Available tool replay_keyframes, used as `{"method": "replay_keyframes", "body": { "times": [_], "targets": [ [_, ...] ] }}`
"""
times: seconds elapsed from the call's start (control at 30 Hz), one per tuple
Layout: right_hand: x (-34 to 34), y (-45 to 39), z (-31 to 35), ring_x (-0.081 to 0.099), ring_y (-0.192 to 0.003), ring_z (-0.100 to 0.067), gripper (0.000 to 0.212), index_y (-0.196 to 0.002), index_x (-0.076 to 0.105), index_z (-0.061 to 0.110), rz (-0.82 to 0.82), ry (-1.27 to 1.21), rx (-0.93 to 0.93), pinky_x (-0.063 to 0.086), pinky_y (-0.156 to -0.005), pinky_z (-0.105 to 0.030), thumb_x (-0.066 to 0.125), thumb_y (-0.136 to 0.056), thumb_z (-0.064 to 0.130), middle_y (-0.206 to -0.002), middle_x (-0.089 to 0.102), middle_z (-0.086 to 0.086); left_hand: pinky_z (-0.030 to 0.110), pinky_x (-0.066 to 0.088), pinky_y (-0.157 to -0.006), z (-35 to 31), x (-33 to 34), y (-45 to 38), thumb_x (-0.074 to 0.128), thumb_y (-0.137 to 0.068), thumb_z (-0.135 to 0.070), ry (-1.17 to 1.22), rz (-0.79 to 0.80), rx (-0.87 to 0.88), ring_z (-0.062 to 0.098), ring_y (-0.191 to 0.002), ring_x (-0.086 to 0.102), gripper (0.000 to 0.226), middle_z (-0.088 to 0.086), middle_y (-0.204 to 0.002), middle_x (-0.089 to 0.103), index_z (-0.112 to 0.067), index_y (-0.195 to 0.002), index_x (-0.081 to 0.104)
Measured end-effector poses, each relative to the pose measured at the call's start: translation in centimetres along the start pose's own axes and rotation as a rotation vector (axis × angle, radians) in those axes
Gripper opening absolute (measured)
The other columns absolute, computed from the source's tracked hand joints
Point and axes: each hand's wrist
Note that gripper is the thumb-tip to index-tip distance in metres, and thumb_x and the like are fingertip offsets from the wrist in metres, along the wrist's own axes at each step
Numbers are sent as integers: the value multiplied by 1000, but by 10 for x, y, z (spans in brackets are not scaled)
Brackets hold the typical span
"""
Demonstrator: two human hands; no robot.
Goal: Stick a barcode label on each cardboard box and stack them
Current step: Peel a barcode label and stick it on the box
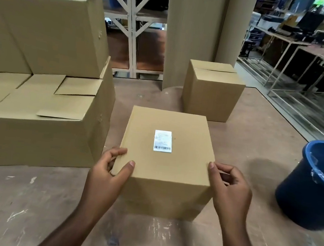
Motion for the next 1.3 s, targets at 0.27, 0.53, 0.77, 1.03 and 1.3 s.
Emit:
{"method": "replay_keyframes", "body": {
  "times": [0.27, 0.53, 0.77, 1.03, 1.3],
  "targets": [
    [14, -6, 20, 49, -139, -18, 30, -123, 74, 28, 303, 503, -404, 39, -112, -34, 71, -95, 38, -147, 58, 13, 38, 17, -123, -20, -14, -1, 62, -77, -54, -430, 124, 202, 9, -152, 20, 55, -12, -159, 33, -35, -129, 59],
    [6, 16, 29, 38, -148, -23, 66, -152, 50, 32, 480, 817, -336, 33, -117, -38, 50, -96, 66, -167, 31, 15, 43, 3, -128, -19, -6, -21, 54, -93, -63, -612, 320, 259, 0, -153, -12, 68, -17, -168, 17, -34, -153, 39],
    [12, -7, 42, 25, -155, -23, 44, -142, 60, 38, 532, 808, -309, 36, -116, -43, 58, -100, 52, -162, 33, 25, 46, -16, -124, -34, 5, -35, 38, -95, -71, -902, 390, 349, 12, -157, -7, 77, -9, -170, 13, -29, -159, 28],
    [62, -24, 61, 63, -89, -11, 17, -77, 74, 30, 433, 584, -491, 50, -74, -36, 79, -86, 43, -88, 72, 14, 55, 1, -125, -51, 30, -70, 40, -106, -44, -825, 453, 333, 17, -155, 17, 46, -6, -164, 31, -21, -144, 51],
    [94, -55, 53, 56, -96, -12, 22, -120, 72, 33, 586, 694, -517, 41, -76, -31, 62, -101, 36, -102, 53, 8, 44, -2, -126, -29, 35, -74, 54, -99, -54, -723, 341, 370, 9, -153, 21, 51, -13, -160, 39, -29, -143, 57]
  ]
}}
Point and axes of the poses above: each hand's wrist, its own y-axis away from the middle knuckle, its own x-axis out of the palm, z = x × y
